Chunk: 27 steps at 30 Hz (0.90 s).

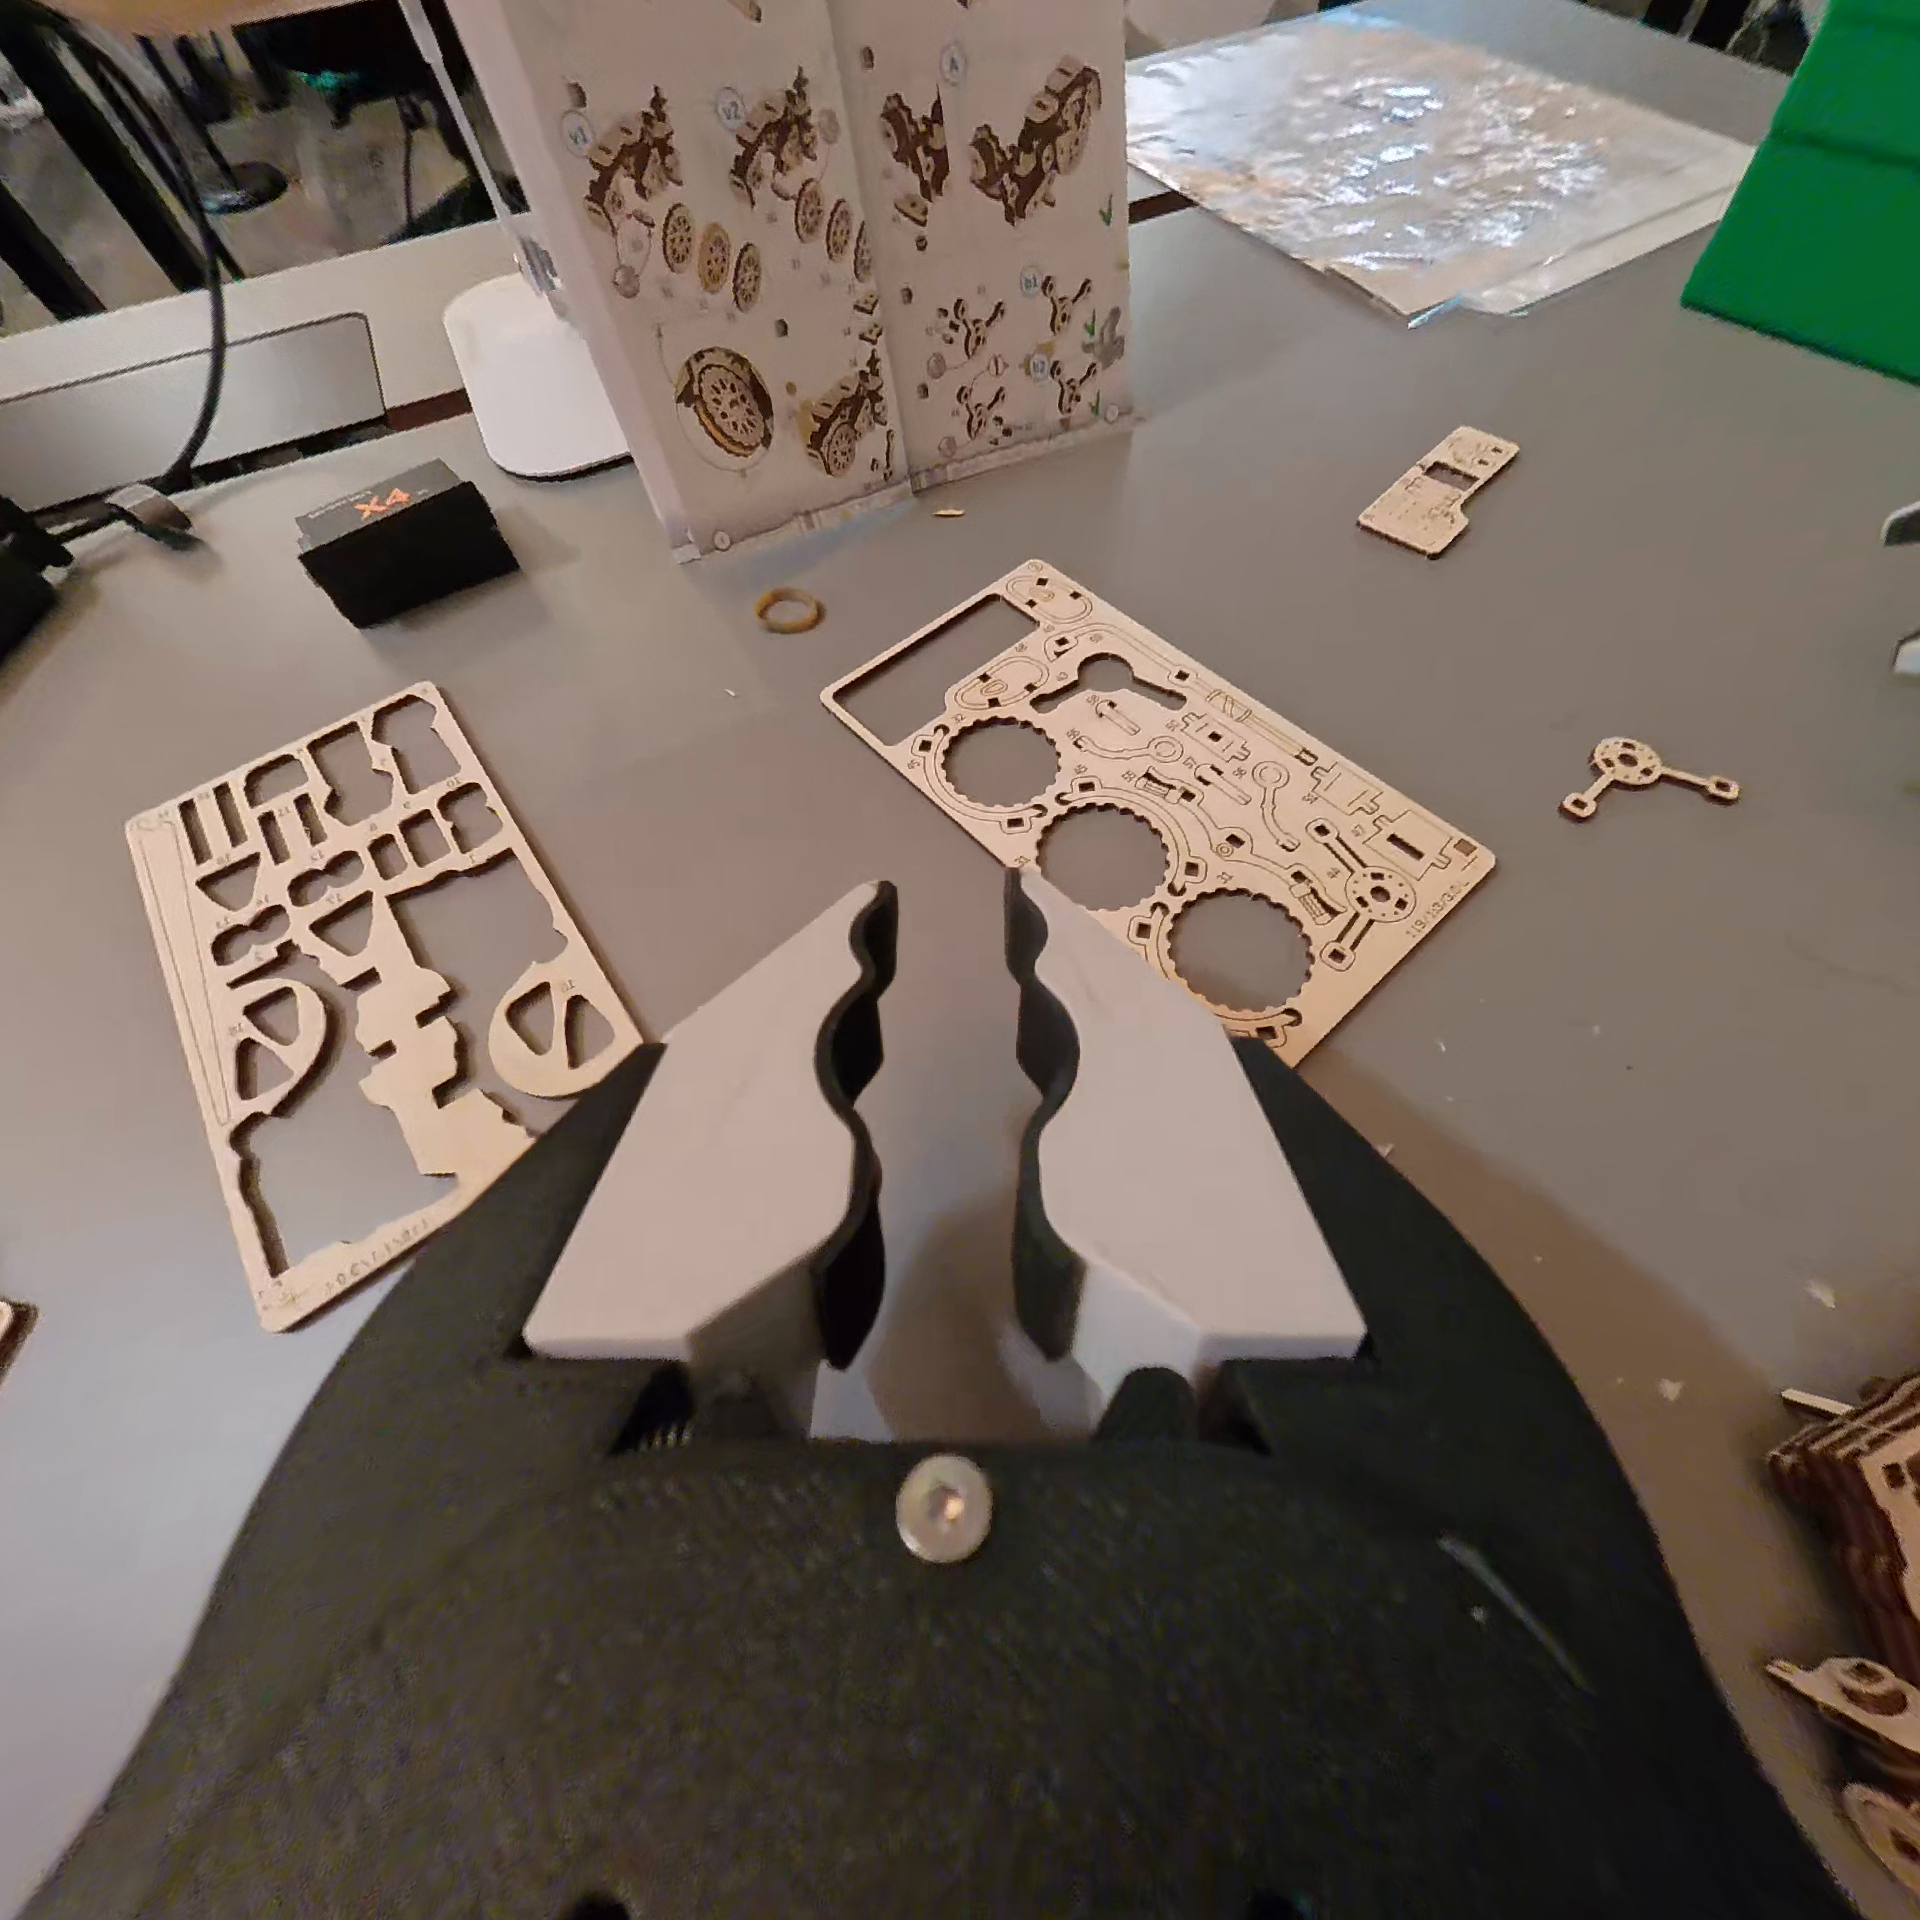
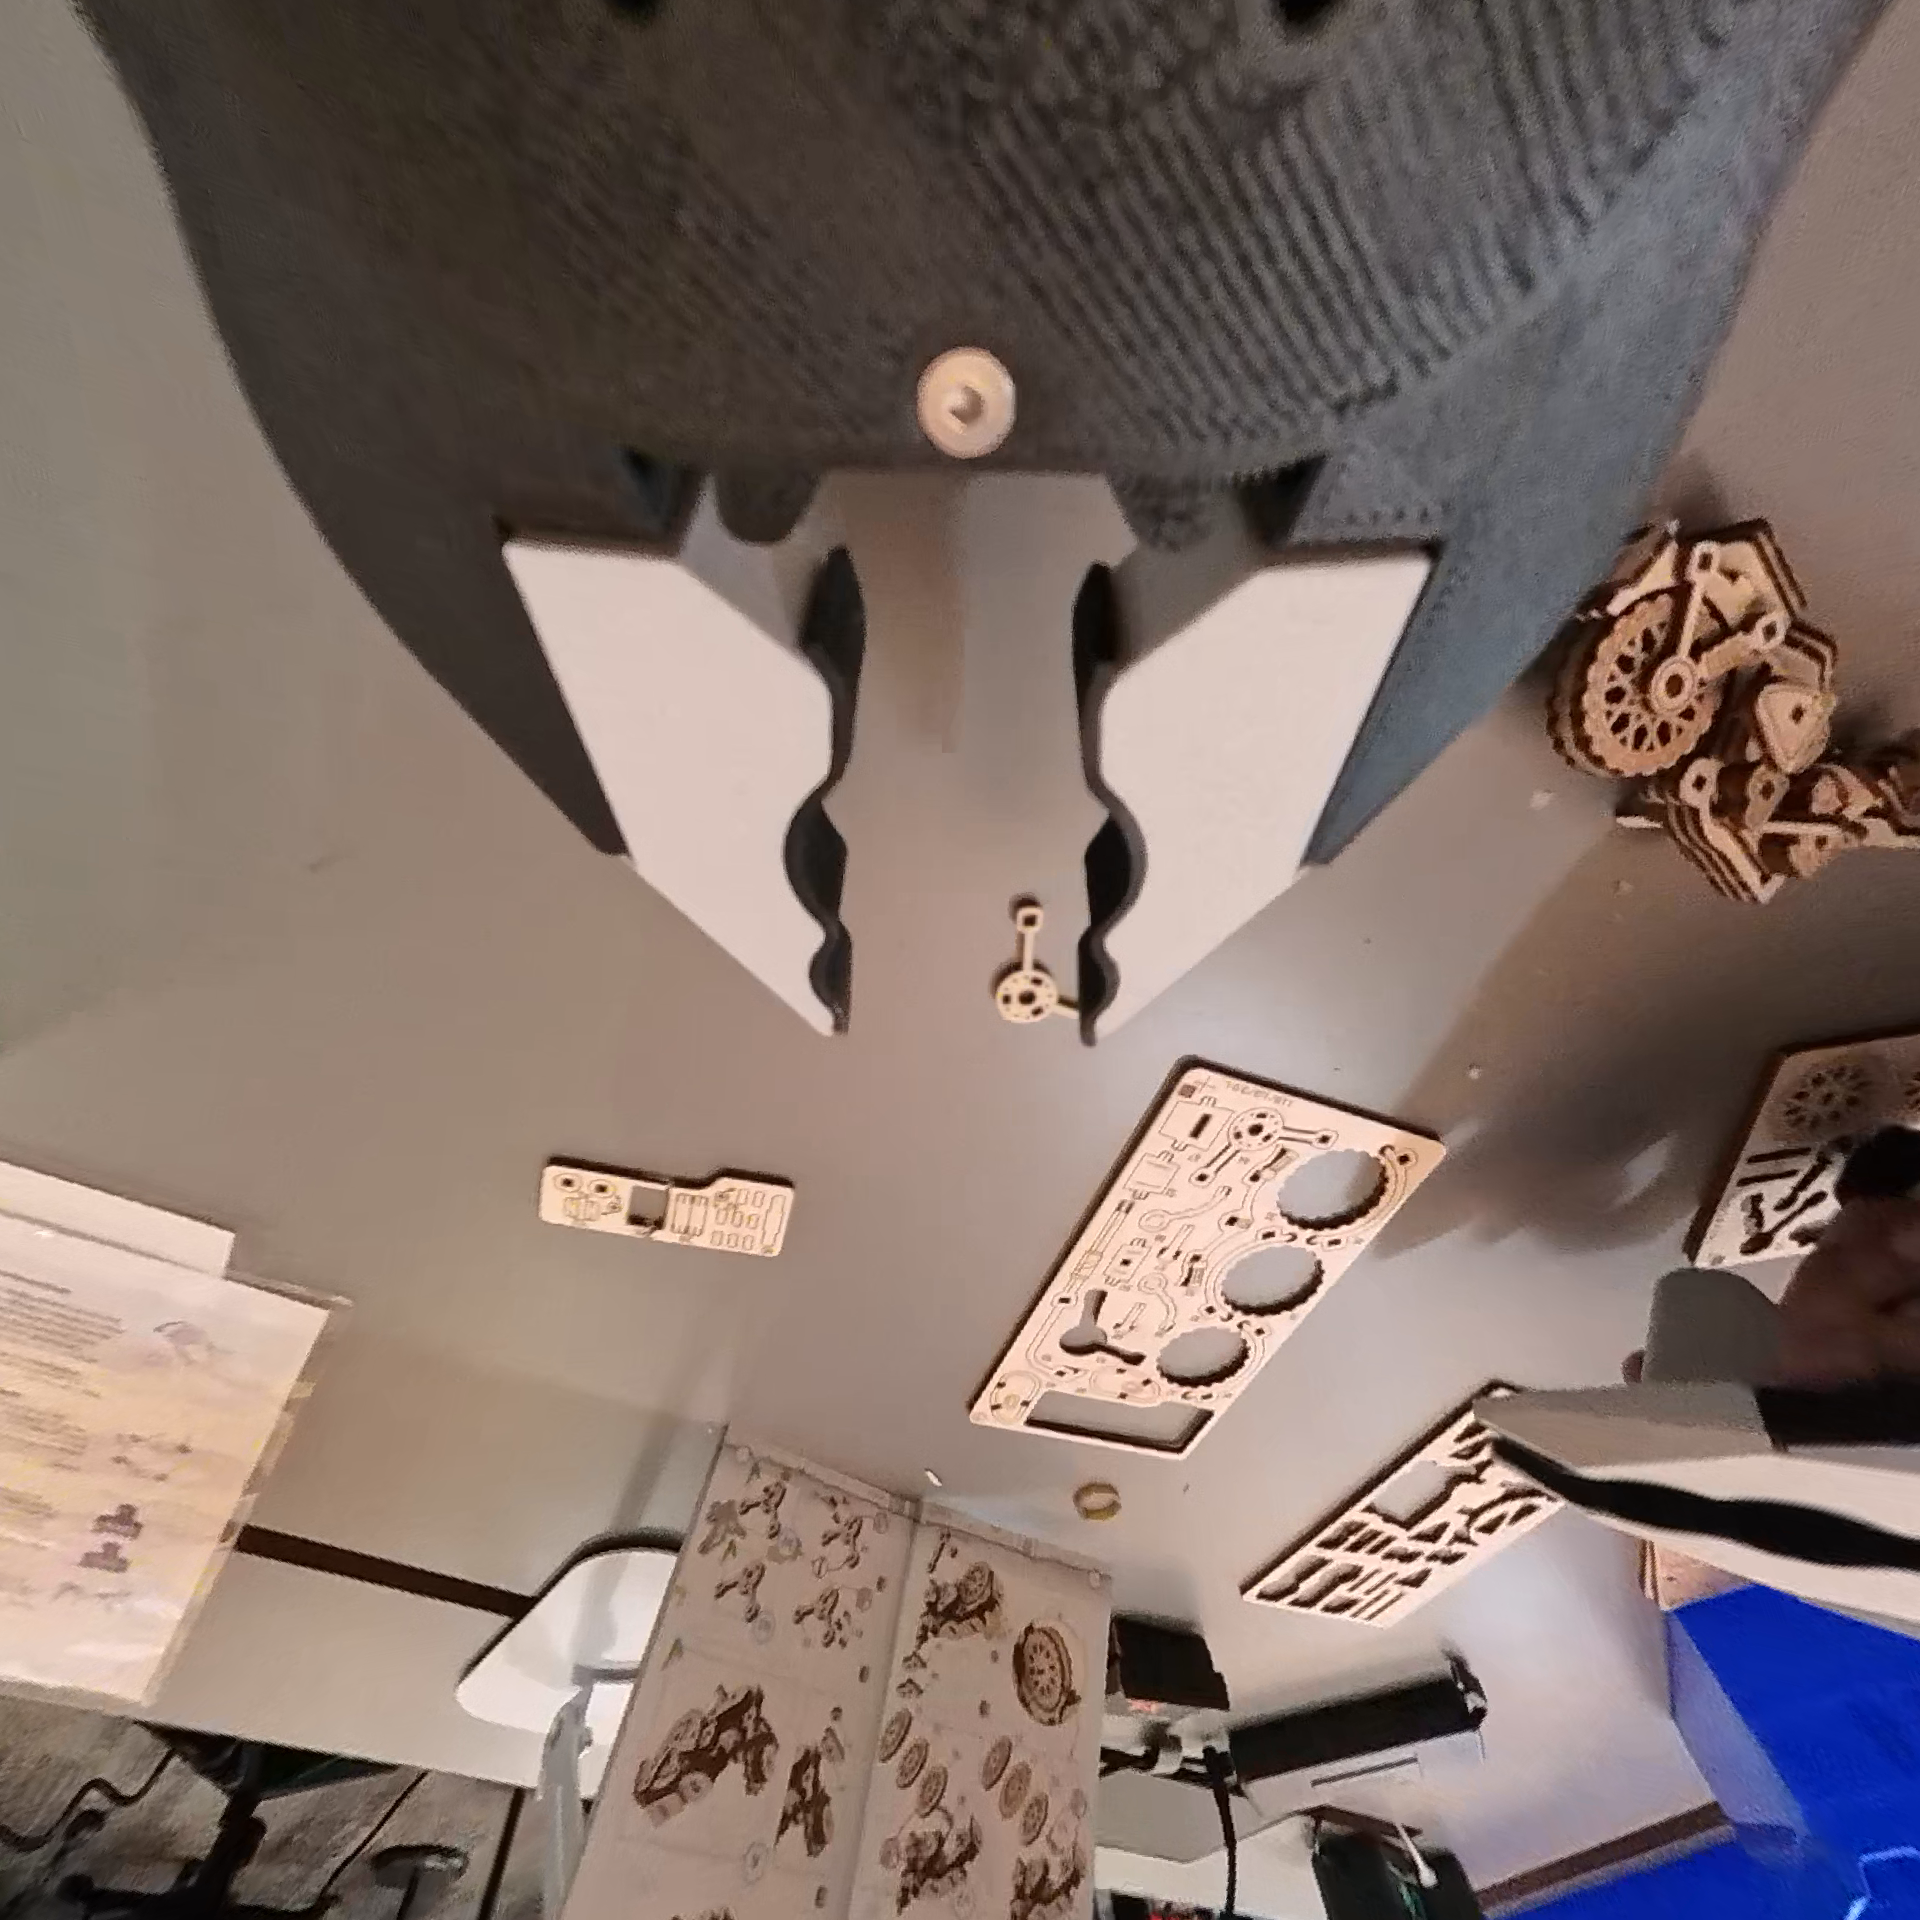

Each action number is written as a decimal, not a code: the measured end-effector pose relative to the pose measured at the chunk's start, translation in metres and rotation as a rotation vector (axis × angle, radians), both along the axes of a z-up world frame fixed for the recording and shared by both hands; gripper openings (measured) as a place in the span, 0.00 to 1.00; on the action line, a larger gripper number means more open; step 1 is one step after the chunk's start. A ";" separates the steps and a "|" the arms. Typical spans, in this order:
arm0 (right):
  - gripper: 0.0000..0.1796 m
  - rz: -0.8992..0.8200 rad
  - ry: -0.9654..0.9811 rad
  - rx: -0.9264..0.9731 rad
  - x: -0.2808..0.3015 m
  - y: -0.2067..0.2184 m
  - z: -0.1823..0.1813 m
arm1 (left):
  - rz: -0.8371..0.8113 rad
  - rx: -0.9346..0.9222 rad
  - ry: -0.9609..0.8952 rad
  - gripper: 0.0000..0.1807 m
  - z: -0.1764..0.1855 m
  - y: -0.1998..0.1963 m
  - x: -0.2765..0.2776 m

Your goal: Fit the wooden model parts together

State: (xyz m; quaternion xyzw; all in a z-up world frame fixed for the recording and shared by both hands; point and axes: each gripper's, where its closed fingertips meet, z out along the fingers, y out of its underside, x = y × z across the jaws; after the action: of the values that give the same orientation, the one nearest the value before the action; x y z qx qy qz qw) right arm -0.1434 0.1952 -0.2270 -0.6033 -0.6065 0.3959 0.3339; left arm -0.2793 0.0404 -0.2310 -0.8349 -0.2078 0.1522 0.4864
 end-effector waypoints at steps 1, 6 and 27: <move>0.24 0.008 -0.009 0.006 0.000 -0.002 -0.002 | -0.001 0.005 -0.015 0.10 -0.001 0.000 0.000; 0.26 0.037 -0.040 0.090 0.000 -0.009 -0.007 | -0.008 0.030 -0.053 0.10 -0.002 0.000 0.000; 0.37 -0.004 -0.014 0.036 0.000 -0.005 0.000 | -0.058 0.156 -0.095 0.06 0.021 -0.001 0.003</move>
State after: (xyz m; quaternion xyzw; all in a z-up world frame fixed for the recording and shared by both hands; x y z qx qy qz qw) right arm -0.1430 0.1902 -0.2270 -0.6010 -0.6148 0.3799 0.3412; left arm -0.2760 0.0394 -0.2104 -0.8065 -0.2176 0.0819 0.5436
